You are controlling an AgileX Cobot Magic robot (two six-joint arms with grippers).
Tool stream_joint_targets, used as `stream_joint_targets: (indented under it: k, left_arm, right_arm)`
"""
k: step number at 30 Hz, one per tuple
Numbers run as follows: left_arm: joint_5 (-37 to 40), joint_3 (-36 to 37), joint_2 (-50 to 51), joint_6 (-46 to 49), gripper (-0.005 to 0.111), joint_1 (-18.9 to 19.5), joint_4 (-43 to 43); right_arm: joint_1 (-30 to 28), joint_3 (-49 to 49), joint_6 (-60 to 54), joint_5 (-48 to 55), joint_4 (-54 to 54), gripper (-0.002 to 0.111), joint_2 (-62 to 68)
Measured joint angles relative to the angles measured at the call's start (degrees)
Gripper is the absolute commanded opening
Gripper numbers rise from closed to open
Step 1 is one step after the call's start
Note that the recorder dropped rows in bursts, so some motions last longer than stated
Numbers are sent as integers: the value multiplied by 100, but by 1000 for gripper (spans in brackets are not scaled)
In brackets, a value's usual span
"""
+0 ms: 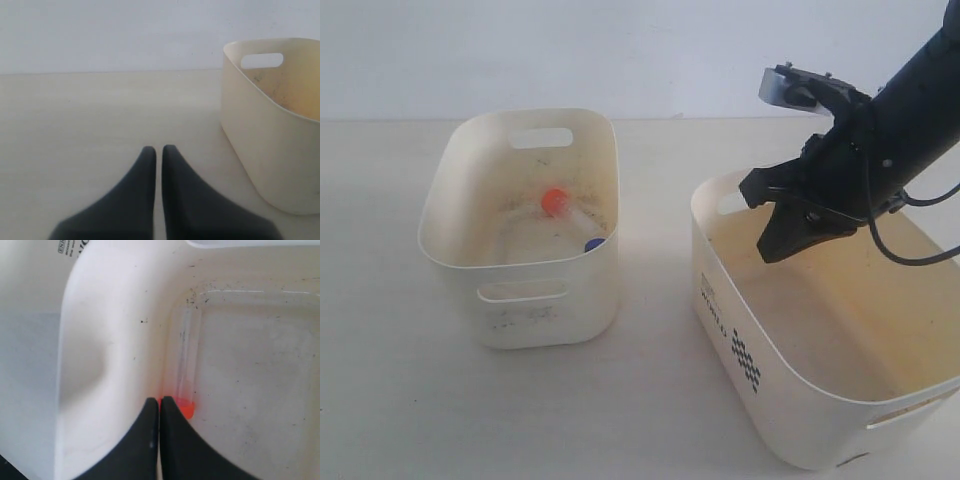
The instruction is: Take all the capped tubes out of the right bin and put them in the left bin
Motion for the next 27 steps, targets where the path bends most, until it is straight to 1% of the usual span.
stream_joint_targets:
  k: [12, 20, 27]
  left_arm:
    - [0, 0, 0, 0, 4, 0, 0]
    - [0, 0, 0, 0, 4, 0, 0]
    - [-336, 0, 0, -46, 4, 0, 0]
  right_arm:
    - [0, 0, 121, 43, -45, 0, 0]
    - [0, 0, 159, 390, -67, 0, 0]
    - [0, 0, 221, 543, -78, 0, -52]
